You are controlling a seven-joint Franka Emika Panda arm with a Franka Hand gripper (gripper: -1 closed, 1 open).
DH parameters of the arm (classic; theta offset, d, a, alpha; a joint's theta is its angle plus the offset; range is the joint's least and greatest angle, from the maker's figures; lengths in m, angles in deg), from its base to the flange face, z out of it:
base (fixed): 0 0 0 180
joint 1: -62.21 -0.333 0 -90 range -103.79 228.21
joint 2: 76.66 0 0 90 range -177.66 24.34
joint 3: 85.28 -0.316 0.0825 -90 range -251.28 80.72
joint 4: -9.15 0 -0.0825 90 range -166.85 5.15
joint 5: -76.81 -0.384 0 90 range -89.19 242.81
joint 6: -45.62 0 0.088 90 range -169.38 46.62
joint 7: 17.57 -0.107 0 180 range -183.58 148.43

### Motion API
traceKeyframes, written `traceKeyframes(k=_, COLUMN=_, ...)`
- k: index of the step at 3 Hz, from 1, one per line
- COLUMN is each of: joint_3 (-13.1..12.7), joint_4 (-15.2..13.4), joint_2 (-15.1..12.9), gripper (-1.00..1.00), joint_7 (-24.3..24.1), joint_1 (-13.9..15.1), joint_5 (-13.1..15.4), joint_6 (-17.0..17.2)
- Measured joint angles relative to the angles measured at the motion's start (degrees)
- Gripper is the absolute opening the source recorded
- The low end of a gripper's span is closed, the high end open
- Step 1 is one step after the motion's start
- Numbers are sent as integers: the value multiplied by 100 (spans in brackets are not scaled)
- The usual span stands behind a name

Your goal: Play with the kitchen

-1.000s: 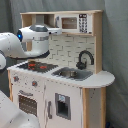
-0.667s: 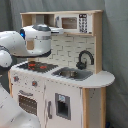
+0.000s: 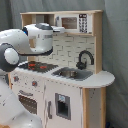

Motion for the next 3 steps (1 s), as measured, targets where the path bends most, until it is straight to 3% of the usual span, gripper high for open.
traceKeyframes(k=1, joint_3=-378, joint_4=278, joint_2=-116, gripper=100, joint_7=0, joint_1=298, joint_5=-5, joint_6=151)
traceKeyframes(k=2, joint_3=-464, joint_4=296, joint_2=4, gripper=100, joint_7=-10, joint_1=-26, joint_5=-16, joint_6=609)
traceKeyframes(k=3, joint_3=-249, joint_4=163, joint_2=57, gripper=100, joint_7=-55, joint_1=-413, joint_5=-16, joint_6=1013)
